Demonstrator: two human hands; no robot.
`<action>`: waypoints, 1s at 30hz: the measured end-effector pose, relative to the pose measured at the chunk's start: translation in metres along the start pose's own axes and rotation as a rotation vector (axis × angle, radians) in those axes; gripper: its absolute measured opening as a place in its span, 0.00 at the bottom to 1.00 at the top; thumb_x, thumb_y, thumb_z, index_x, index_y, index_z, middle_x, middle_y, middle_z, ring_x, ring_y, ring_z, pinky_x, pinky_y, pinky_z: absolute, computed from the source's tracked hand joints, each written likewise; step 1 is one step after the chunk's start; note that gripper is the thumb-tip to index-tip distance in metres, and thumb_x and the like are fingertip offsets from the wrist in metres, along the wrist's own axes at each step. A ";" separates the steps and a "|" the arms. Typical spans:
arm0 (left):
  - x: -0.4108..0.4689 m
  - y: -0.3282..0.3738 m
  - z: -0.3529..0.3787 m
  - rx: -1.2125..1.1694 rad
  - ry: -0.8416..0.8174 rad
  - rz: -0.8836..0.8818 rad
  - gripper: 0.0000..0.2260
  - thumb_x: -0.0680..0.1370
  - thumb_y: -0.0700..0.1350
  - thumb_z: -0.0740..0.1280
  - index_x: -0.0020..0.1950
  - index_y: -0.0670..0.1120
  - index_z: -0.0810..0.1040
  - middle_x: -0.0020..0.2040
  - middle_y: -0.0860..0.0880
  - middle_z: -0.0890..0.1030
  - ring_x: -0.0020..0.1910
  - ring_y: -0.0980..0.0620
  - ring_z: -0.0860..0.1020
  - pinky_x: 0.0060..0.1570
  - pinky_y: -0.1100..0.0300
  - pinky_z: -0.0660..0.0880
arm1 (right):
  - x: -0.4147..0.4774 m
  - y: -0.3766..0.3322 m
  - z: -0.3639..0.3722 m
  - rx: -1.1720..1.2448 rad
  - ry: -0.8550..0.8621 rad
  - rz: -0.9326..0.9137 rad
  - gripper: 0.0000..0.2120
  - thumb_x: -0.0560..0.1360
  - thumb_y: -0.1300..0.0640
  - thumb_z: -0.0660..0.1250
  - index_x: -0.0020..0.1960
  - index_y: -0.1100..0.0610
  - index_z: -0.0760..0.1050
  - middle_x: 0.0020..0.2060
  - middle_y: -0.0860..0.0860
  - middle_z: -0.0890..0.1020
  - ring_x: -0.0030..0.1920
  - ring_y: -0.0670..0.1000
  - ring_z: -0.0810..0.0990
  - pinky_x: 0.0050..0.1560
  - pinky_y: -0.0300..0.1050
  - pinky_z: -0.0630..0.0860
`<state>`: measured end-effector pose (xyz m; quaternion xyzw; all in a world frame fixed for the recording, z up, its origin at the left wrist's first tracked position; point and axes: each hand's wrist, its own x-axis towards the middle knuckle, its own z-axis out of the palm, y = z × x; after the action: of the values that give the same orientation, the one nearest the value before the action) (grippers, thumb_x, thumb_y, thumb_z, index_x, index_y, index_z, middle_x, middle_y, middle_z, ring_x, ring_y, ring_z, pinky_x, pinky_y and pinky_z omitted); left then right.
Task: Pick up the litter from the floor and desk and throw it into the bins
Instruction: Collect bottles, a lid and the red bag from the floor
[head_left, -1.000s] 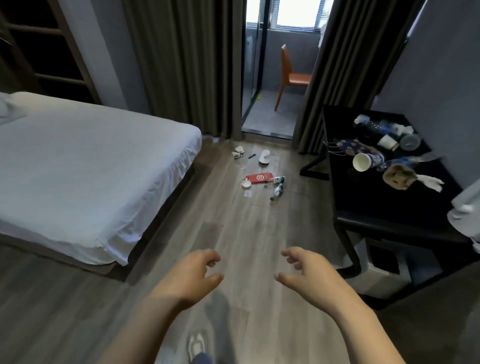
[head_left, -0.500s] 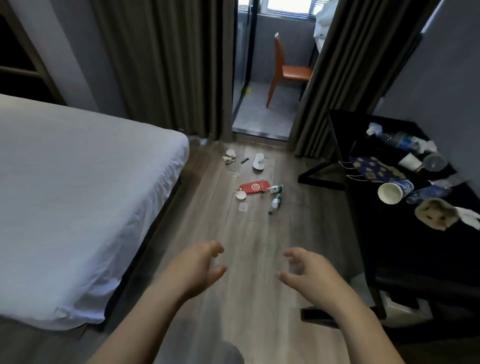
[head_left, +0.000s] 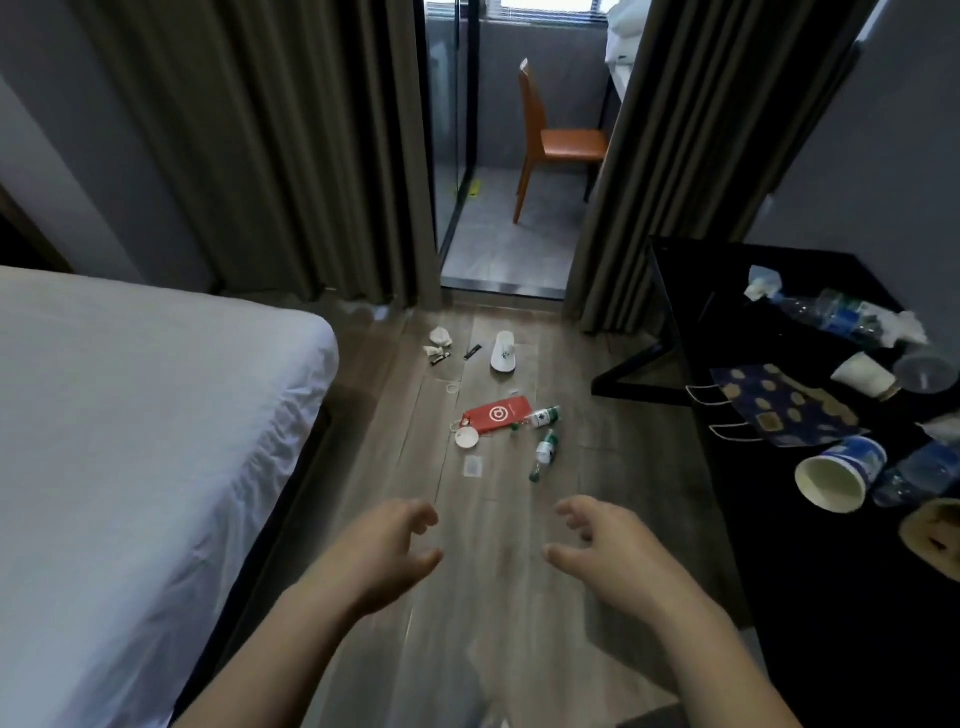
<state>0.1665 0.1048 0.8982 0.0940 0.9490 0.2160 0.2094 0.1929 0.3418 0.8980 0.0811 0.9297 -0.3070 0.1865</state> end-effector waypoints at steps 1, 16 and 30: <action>0.017 0.006 -0.006 -0.005 0.018 0.006 0.17 0.76 0.54 0.67 0.64 0.54 0.73 0.59 0.56 0.76 0.55 0.59 0.75 0.57 0.60 0.75 | 0.017 -0.001 -0.011 -0.005 0.002 -0.010 0.26 0.72 0.46 0.70 0.68 0.49 0.70 0.61 0.48 0.76 0.60 0.47 0.75 0.59 0.42 0.73; 0.237 0.001 -0.075 -0.035 -0.020 0.048 0.16 0.76 0.54 0.66 0.62 0.53 0.74 0.58 0.55 0.77 0.53 0.57 0.77 0.55 0.61 0.74 | 0.210 -0.021 -0.079 -0.015 -0.001 0.063 0.24 0.73 0.46 0.70 0.67 0.48 0.70 0.60 0.46 0.75 0.56 0.44 0.75 0.56 0.40 0.74; 0.474 -0.042 -0.125 0.071 -0.153 0.165 0.14 0.75 0.52 0.65 0.60 0.52 0.75 0.57 0.54 0.78 0.54 0.54 0.77 0.53 0.59 0.74 | 0.421 -0.037 -0.093 0.058 0.034 0.250 0.21 0.72 0.49 0.71 0.63 0.50 0.74 0.55 0.48 0.78 0.58 0.47 0.77 0.58 0.41 0.73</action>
<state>-0.3163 0.1486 0.8122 0.1954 0.9264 0.1909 0.2591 -0.2305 0.3839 0.8199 0.2067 0.9062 -0.3066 0.2050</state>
